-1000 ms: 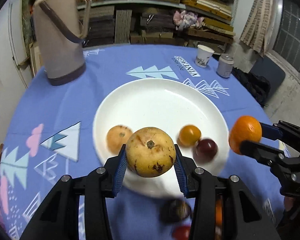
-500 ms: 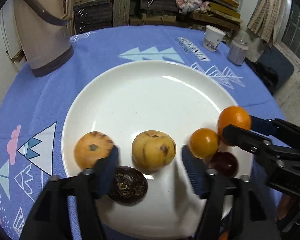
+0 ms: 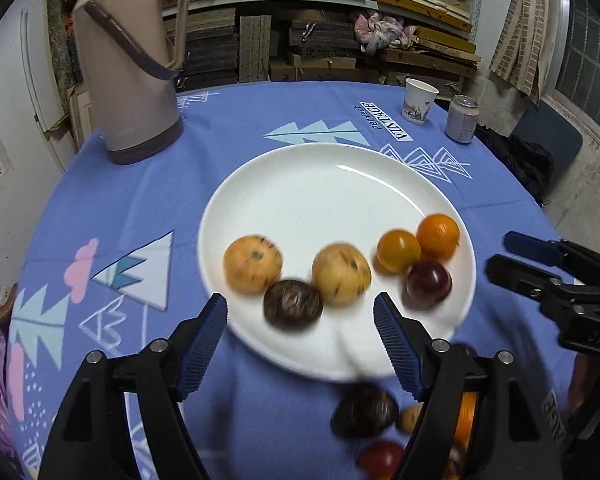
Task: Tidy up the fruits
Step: 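Place the pear on the plate with the left tool while the right tool places the orange, then grasp a pale yellow pear with the left tool while the right tool grasps a red tomato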
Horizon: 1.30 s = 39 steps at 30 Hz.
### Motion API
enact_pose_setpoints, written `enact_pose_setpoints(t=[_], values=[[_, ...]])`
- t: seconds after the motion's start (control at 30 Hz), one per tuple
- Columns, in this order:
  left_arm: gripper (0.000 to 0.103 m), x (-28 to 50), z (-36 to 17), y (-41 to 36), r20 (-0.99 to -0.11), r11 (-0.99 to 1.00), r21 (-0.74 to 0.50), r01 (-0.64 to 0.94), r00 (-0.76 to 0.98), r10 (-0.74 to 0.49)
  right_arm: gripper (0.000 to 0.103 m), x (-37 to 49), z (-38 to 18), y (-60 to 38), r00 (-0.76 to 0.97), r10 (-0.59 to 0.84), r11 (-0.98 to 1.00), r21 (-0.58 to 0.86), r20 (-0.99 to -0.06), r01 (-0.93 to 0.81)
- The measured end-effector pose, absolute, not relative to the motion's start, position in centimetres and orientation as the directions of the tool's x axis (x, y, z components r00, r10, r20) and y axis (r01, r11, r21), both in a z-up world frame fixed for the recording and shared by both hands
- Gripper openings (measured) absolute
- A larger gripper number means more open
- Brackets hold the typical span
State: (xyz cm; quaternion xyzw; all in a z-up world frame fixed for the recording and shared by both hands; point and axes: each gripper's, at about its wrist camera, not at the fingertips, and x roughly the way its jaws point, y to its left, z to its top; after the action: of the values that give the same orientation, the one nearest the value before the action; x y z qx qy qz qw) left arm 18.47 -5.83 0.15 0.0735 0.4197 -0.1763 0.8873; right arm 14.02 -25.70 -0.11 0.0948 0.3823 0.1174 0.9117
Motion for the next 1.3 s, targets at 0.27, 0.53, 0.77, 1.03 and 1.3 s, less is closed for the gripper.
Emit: enact_pose_setpoints(t=[0.27,0.53,0.77,1.03,1.3], values=[[0.079,12.9,0.1,-3.4,-0.764,0.920,-0.048,0.389,0.579,-0.284,0.089,6.7,-0.4,-25.9,0.673,0.291,0.954,0.259,-0.680,-0.150],[0.080,7.0,-2.1,-2.0,-0.791,0.905,-0.084,0.417,0.524,-0.315,0.094,1.1,-2.2,-24.8,0.644,0.306,0.951,0.260,-0.702,-0.168],[0.080,4.6,-3.9,-1.5,-0.821,0.893,-0.141,0.426,0.454,-0.346,0.094,-1.6,-2.8,-23.2,0.616,0.374,0.927,0.296,-0.694,-0.229],[0.080,4.9,-5.4,-1.9,-0.846,0.882,-0.217,0.419,0.370,-0.384,0.094,-1.9,-3.0,-21.9,0.593,0.402,0.916,0.299,-0.698,-0.269],[0.069,5.4,-6.4,-0.2,-0.852,0.890,-0.245,0.384,0.354,-0.387,0.094,-1.7,-3.2,-22.1,0.573,0.423,0.906,0.329,-0.702,-0.266]])
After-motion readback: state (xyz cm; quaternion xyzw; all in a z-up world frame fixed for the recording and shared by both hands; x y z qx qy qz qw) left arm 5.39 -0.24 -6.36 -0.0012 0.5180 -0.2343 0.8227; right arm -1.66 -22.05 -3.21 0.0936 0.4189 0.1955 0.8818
